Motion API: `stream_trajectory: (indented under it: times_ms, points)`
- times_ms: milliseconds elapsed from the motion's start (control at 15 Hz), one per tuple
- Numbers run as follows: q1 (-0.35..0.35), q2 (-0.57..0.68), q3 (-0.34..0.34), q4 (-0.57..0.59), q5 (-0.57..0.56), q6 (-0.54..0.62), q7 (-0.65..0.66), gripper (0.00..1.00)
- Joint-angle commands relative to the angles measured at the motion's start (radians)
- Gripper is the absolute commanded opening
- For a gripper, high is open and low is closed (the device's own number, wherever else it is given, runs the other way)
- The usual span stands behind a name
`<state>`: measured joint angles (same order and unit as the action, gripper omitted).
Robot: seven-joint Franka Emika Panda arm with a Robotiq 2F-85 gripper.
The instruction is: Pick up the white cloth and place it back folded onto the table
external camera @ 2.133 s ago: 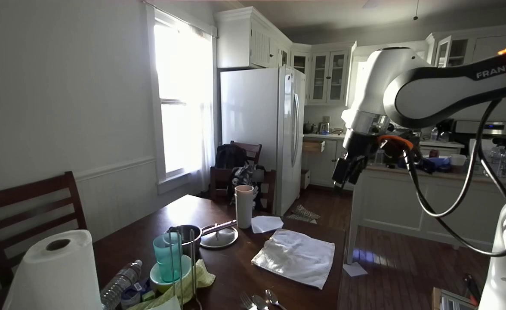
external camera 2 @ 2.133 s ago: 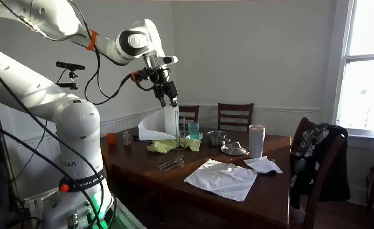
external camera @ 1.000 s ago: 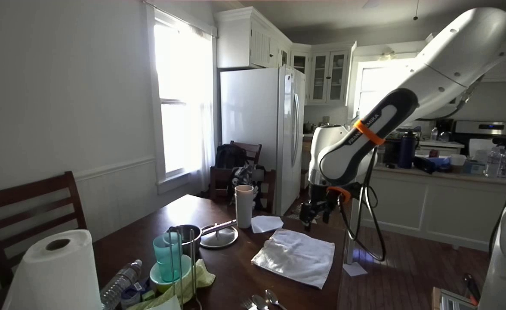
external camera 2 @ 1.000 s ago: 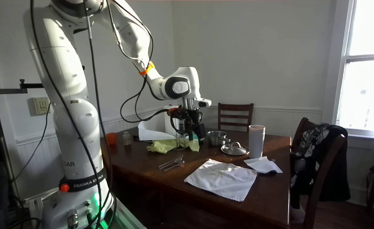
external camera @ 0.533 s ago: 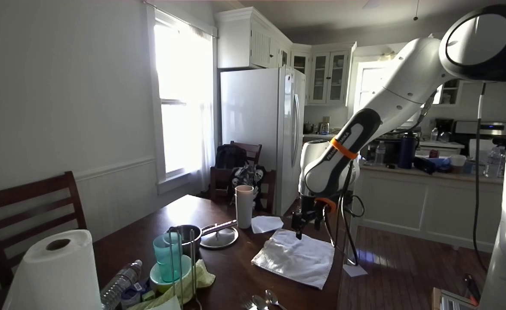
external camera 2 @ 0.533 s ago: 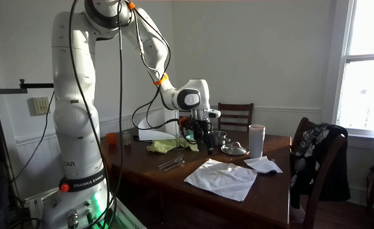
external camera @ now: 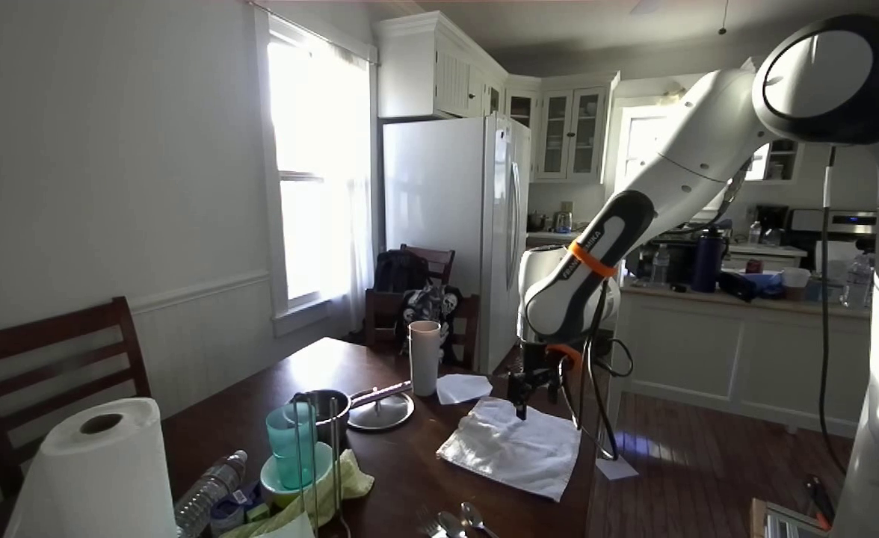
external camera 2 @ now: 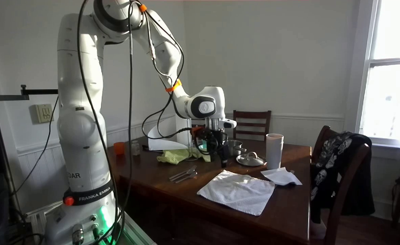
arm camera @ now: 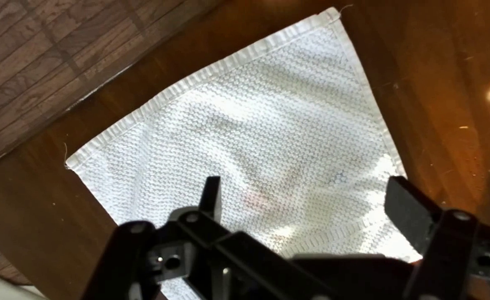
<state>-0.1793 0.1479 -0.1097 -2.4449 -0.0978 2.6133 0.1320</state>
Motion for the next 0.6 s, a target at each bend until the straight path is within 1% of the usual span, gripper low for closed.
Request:
stream_trajectory:
  times_ms: [0,267,533]
  points:
    - [0.013,0.128,-0.019,0.098,0.044,-0.026,0.002,1.0]
    - [0.003,0.26,-0.031,0.193,0.085,-0.007,0.007,1.0]
    - [-0.03,0.366,-0.011,0.294,0.169,-0.007,-0.03,1.0]
